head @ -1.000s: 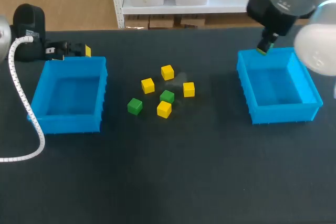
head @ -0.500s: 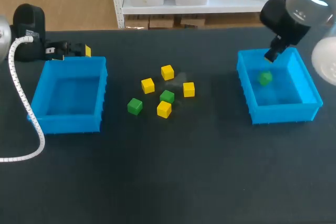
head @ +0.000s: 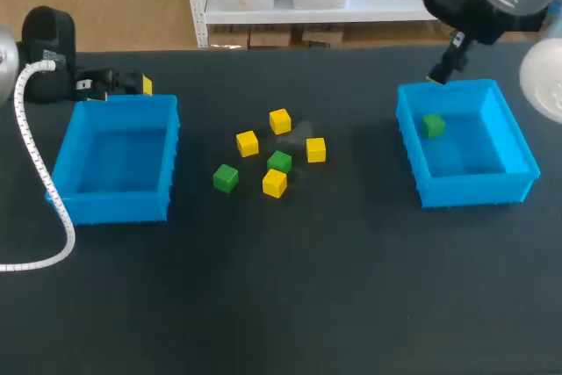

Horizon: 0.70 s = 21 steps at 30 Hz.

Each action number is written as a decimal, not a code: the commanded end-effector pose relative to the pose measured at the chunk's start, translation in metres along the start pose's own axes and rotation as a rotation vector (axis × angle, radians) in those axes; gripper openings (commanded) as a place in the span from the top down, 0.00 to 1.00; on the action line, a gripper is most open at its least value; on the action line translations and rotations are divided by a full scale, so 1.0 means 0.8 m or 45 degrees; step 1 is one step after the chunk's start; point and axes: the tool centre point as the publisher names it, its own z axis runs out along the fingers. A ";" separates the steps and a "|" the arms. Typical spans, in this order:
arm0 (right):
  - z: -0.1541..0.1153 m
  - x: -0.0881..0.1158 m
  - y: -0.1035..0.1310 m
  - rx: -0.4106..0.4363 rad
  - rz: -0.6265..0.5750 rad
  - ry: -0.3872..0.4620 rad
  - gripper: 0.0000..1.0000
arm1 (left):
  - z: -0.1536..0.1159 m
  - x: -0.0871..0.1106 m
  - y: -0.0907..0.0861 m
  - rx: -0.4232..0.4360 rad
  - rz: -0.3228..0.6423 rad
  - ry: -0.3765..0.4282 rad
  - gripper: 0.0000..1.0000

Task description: Put the green cubes in the right bin and the yellow cubes in the left bin.

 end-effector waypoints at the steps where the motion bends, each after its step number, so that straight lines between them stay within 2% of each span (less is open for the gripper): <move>1: -0.001 -0.030 0.006 -0.033 -0.066 0.018 0.00 | 0.000 0.001 0.003 0.012 0.003 -0.007 0.00; 12: 0.019 -0.087 0.053 -0.117 -0.210 0.007 0.00 | 0.000 0.001 0.003 0.012 0.003 -0.007 0.00; 21: 0.045 -0.112 0.088 -0.183 -0.273 0.033 0.00 | 0.000 0.001 0.003 0.012 0.003 -0.007 0.00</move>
